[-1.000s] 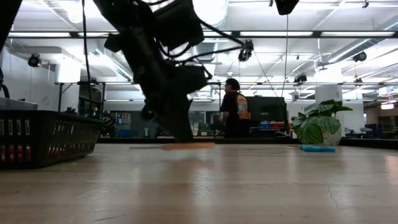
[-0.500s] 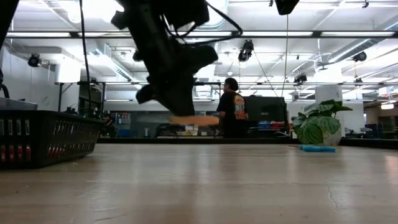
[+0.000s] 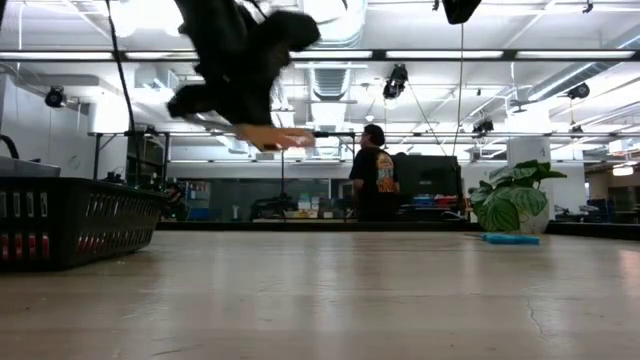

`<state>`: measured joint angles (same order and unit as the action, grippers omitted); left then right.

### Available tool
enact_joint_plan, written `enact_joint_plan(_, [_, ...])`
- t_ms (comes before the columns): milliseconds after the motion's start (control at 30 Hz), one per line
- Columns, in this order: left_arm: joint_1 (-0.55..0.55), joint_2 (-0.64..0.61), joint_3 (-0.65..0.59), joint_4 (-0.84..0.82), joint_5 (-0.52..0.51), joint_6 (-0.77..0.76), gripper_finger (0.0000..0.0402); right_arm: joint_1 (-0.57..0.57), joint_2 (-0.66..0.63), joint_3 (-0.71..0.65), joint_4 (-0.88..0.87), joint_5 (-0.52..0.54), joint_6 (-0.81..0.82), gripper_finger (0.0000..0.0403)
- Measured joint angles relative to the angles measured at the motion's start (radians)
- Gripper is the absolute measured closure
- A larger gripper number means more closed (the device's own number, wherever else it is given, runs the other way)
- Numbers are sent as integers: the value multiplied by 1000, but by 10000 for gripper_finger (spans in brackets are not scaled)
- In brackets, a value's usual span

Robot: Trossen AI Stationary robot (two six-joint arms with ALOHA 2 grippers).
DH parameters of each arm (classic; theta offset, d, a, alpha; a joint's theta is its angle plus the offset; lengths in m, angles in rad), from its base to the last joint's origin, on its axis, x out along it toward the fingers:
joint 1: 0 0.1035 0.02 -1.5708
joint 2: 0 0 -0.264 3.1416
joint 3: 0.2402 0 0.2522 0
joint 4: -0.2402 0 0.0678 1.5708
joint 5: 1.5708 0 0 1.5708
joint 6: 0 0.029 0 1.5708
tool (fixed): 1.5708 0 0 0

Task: Pick & Place Paint Supplies
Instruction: Put the yellow scissors into the black bin

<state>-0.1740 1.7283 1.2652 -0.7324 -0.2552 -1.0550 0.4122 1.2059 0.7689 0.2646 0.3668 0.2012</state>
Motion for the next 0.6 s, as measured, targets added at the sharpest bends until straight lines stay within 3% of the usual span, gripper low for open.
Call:
enact_joint_plan(233, [-122, -93, -2, -166, -131, -236, 399, 0, 0, 0, -6, 0, 0, 194])
enact_joint_plan(400, [-217, -125, -3, -304, -146, -447, 399, 0, 0, 0, -5, 0, 0, 194])
enact_joint_plan(600, [-348, -129, -13, -460, -221, -841, 399, 0, 0, 0, -6, 0, 0, 194])
